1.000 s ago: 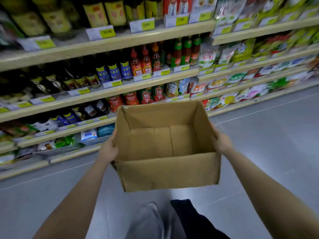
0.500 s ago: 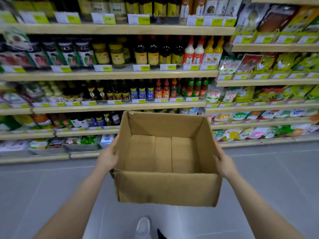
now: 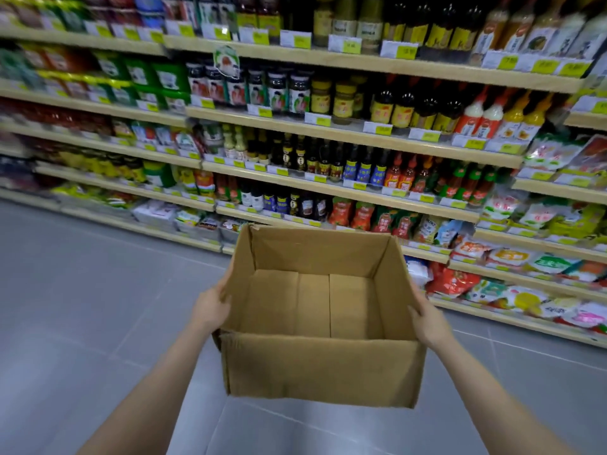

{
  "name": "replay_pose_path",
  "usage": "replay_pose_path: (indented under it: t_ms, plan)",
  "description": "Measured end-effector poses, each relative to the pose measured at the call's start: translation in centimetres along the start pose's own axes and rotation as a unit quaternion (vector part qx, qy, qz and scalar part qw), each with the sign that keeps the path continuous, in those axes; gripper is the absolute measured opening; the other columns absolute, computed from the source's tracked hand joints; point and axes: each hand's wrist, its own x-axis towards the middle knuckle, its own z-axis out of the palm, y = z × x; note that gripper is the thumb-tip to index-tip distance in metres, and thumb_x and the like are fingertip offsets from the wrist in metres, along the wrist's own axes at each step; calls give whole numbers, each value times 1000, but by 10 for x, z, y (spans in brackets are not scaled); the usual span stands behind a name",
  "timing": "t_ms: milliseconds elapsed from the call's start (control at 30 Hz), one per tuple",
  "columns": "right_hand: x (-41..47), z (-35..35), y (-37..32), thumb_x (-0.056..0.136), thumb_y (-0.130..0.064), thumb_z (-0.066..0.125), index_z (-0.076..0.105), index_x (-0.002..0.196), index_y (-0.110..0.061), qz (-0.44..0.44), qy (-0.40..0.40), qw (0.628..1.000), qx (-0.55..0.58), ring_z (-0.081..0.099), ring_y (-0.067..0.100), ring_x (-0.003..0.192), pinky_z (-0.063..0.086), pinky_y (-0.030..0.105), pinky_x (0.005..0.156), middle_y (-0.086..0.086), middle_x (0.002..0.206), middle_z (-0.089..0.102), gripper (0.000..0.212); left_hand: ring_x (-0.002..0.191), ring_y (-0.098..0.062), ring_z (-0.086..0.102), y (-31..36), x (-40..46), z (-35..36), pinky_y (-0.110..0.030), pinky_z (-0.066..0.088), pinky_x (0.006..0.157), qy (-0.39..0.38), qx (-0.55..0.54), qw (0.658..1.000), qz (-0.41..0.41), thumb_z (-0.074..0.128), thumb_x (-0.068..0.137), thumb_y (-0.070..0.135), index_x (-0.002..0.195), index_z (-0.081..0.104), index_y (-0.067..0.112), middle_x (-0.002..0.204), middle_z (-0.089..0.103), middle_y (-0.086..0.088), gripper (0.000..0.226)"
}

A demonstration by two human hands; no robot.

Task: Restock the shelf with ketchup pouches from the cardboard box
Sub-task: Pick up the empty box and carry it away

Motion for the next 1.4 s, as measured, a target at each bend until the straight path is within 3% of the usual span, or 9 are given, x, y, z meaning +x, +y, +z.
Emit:
replay_pose_path:
  t_ms: [67, 133, 200, 367, 500, 633, 767, 1000, 1400]
  plan:
    - [-6, 16, -18, 96, -6, 38, 18, 146, -33, -12, -8, 1000, -1, 54, 35, 116, 40, 30, 75, 9, 139, 49, 61, 92, -37, 61, -24, -10, -16, -34, 46, 69, 7, -3, 1000, -3, 42, 93, 7, 146, 17, 37, 109, 66, -18, 66]
    - [-15, 37, -37, 96, -7, 38, 16, 146, -33, -19, -16, 1000, -6, 55, 34, 114, 40, 30, 74, 11, 137, 51, 61, 96, -38, 61, -50, -17, -35, -36, 48, 72, 13, -7, 1000, -7, 42, 93, 6, 146, 17, 37, 113, 65, -17, 67]
    - [-25, 61, -60, 96, -8, 38, 17, 146, -32, -19, -25, 999, -11, 55, 35, 115, 43, 34, 79, 12, 137, 51, 59, 101, -38, 60, -78, -23, -55, -39, 49, 78, 18, -2, 1000, -18, 43, 91, 4, 146, 19, 36, 116, 64, -18, 67]
    - [-47, 132, -124, 95, -3, 40, 19, 146, -27, -19, -38, 999, 10, 54, 37, 116, 43, 38, 88, 15, 136, 51, 60, 105, -37, 59, -147, -26, -116, -29, 43, 76, 31, 7, 999, -28, 42, 89, 0, 146, 22, 30, 120, 63, -17, 68]
    - [-60, 182, -175, 94, 0, 40, 19, 146, -23, -30, -43, 998, 37, 48, 33, 125, 39, 32, 93, 13, 141, 45, 61, 105, -37, 59, -210, -20, -160, -31, 45, 78, 31, 4, 999, -38, 41, 88, 2, 145, 25, 34, 120, 63, -15, 67]
    - [-55, 221, -217, 95, -1, 38, 14, 147, -28, -40, -65, 997, 26, 46, 34, 126, 39, 36, 96, 8, 143, 43, 63, 103, -35, 60, -262, -5, -193, -28, 43, 74, 31, -17, 998, -54, 40, 87, 1, 143, 24, 40, 119, 63, -13, 71]
    - [-30, 259, -253, 97, -5, 36, 14, 146, -33, -25, -76, 997, 18, 48, 37, 124, 41, 41, 97, 9, 140, 47, 61, 106, -34, 58, -301, 23, -212, -31, 45, 78, 33, -5, 998, -60, 40, 86, 2, 144, 22, 41, 120, 63, -11, 72]
    - [49, 320, -306, 95, -2, 39, 21, 146, -21, -14, -86, 996, 37, 44, 35, 128, 37, 38, 100, 14, 143, 43, 57, 115, -34, 54, -339, 103, -243, -38, 45, 92, 34, -8, 996, -76, 38, 88, 4, 143, 21, 44, 129, 57, -12, 70]
    - [153, 369, -411, 97, -12, 40, 21, 145, -33, -6, -85, 996, -11, 50, 37, 121, 44, 42, 93, 12, 140, 48, 56, 109, -34, 58, -376, 236, -311, -32, 45, 84, 36, 0, 997, -75, 41, 89, 2, 145, 21, 37, 127, 59, -12, 68]
